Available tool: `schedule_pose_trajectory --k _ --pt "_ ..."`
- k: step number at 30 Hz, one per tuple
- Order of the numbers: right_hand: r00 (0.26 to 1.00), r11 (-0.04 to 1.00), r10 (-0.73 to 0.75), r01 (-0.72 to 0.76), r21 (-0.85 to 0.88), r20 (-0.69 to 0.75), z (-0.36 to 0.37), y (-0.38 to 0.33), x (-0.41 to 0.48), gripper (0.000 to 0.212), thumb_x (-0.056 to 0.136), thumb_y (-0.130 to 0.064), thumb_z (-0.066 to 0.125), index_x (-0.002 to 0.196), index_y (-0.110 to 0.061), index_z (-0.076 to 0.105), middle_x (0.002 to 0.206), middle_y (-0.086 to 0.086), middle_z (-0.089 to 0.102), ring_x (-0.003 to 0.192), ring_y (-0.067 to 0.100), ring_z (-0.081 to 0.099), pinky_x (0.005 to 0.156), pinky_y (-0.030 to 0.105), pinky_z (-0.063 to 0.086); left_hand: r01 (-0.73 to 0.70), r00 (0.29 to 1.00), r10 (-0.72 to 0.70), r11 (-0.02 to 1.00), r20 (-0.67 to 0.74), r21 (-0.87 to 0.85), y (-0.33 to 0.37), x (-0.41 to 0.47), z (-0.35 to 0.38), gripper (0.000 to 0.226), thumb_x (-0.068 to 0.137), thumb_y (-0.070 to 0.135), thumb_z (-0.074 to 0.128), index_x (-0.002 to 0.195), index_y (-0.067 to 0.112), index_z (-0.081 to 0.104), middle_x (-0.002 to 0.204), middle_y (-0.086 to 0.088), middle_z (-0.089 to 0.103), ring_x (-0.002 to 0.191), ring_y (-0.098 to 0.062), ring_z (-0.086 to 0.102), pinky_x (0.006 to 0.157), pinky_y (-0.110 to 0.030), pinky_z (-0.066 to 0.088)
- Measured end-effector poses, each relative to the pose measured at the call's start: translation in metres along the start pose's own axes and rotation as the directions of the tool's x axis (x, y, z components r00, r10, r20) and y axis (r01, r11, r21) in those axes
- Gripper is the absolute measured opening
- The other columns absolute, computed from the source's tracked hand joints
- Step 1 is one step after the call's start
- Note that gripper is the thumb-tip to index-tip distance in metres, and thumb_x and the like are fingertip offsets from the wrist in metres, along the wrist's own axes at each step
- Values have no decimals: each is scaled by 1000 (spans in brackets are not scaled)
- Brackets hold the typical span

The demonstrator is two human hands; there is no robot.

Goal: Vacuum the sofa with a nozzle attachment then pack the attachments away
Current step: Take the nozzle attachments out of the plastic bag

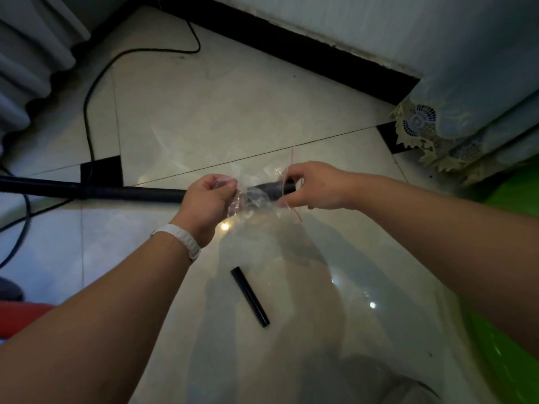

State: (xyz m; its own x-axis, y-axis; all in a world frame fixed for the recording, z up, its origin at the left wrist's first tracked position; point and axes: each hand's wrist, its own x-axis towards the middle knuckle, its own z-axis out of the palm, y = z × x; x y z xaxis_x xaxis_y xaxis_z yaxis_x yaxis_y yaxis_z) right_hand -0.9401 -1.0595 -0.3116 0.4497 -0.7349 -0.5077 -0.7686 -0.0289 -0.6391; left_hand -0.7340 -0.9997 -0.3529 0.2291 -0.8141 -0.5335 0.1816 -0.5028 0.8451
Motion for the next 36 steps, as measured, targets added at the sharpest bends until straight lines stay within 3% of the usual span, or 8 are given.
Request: schedule_pose_trajectory --k 8,13,16,20,23,29,32,36 --pt "986 997 22 -11 72 -164 -46 10 -7 23 84 -33 77 104 -27 68 93 5 73 90 26 71 80 44 62 28 983 -31 999 -182 -18 -4 9 -30 5 98 8 58 100 11 62 89 -8 63 73 -18 62 68 -31 56" --pt "971 989 57 -24 145 -230 -49 12 -4 30 83 -29 79 106 -22 60 98 3 69 78 18 66 71 37 60 72 977 -70 997 -203 7 -12 10 -37 9 98 11 59 105 10 64 89 -8 65 73 -18 63 65 -30 55" --pt "984 989 97 -79 125 -151 -28 14 -1 29 84 -27 76 106 -17 60 101 7 65 86 22 66 76 42 61 98 972 -89 995 -218 32 -20 12 -42 19 98 10 58 115 2 63 80 -7 63 60 -14 59 54 -24 51" --pt "990 986 141 -141 93 12 19 19 7 23 84 -23 72 99 -18 56 103 8 63 88 24 69 78 44 62 108 976 -89 990 -197 86 -27 12 -42 23 99 14 56 117 2 64 82 -7 63 64 -15 59 59 -27 49" --pt "983 988 152 -154 16 100 57 22 12 30 82 -25 72 105 -16 56 103 6 63 86 21 65 75 38 61 107 976 -86 989 -198 98 -28 12 -39 19 100 14 55 115 6 64 90 -8 64 71 -18 60 67 -31 51" --pt "968 953 169 -113 -280 185 122 31 15 39 82 -46 71 102 -15 57 99 3 63 85 22 58 70 31 46 127 970 -111 990 -215 58 -32 13 -36 12 99 13 56 110 9 60 91 -5 63 76 -17 62 72 -30 54" --pt "961 940 195 -125 -318 199 139 41 18 42 85 -48 70 105 -13 59 106 7 65 85 23 55 69 29 41 118 971 -105 992 -214 48 -33 16 -39 6 100 12 56 104 10 58 85 -4 60 70 -17 60 70 -30 52" --pt "962 951 199 -144 -272 189 144 47 21 48 83 -51 72 111 -14 61 113 6 66 104 25 62 73 27 41 130 972 -115 990 -204 61 -38 18 -42 9 99 13 57 91 16 58 84 -4 61 71 -17 60 66 -28 52"
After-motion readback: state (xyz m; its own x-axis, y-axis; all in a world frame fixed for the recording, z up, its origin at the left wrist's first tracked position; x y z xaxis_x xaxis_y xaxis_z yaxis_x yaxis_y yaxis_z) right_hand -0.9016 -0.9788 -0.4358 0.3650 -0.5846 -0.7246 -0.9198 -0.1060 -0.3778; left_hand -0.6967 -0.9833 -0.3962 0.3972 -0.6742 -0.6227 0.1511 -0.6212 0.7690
